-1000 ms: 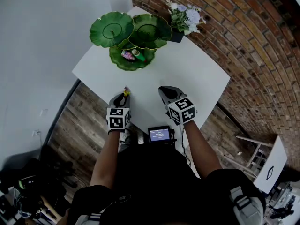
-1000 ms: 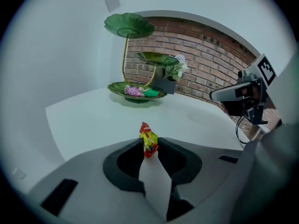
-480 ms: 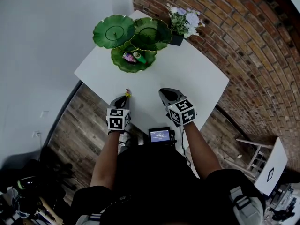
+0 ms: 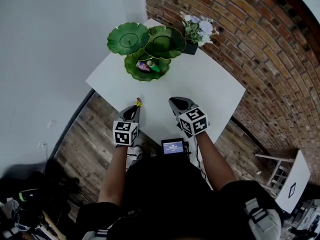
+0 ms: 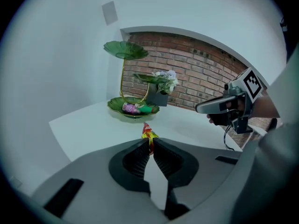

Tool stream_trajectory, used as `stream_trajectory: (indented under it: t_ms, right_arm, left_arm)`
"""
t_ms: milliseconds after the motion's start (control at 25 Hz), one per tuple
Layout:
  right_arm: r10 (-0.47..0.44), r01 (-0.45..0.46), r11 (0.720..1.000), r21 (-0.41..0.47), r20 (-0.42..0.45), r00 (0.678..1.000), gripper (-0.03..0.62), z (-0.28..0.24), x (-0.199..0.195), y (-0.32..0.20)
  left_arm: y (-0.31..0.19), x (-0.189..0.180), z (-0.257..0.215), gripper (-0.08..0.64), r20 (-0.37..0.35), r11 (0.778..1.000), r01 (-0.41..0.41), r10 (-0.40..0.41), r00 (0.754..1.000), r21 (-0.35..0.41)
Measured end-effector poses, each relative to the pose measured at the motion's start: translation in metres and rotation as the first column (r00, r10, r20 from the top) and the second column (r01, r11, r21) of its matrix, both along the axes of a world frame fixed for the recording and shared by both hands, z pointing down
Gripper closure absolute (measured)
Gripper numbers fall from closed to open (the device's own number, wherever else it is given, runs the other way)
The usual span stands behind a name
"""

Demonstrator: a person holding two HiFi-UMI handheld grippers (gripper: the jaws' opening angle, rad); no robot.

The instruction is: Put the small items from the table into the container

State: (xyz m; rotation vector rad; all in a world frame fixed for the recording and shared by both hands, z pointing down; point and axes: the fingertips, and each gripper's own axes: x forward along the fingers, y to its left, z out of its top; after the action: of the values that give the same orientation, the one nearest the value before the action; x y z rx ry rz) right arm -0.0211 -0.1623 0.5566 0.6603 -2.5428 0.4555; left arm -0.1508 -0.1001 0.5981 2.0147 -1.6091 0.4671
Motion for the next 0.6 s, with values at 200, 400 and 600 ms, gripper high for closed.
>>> stream_trajectory:
  t_ms: [200,400,600]
  right_arm:
    - [-0.031,0.031,0.999,0.011,0.009,0.999,0.571,-0.006,-0.012,0.006]
    - [-0.050,0.050,0.999,0.016,0.010,0.999,0.571,-0.008,-0.018,0.010]
    - [-0.054,0.054,0.998,0.013,0.011,0.998,0.571,-0.008,-0.017,0.011]
  left_arm:
    - [0.004,0.003,-0.027,0.525,-0.035,0.996,-0.009,0.013,0.999,0.092]
    - [0.010,0.005,-0.036,0.525,-0.042,0.992,-0.017,0.023,0.999,0.127]
    - [0.012,0.004,-0.038,0.525,-0.043,0.992,-0.009,0.014,0.999,0.127]
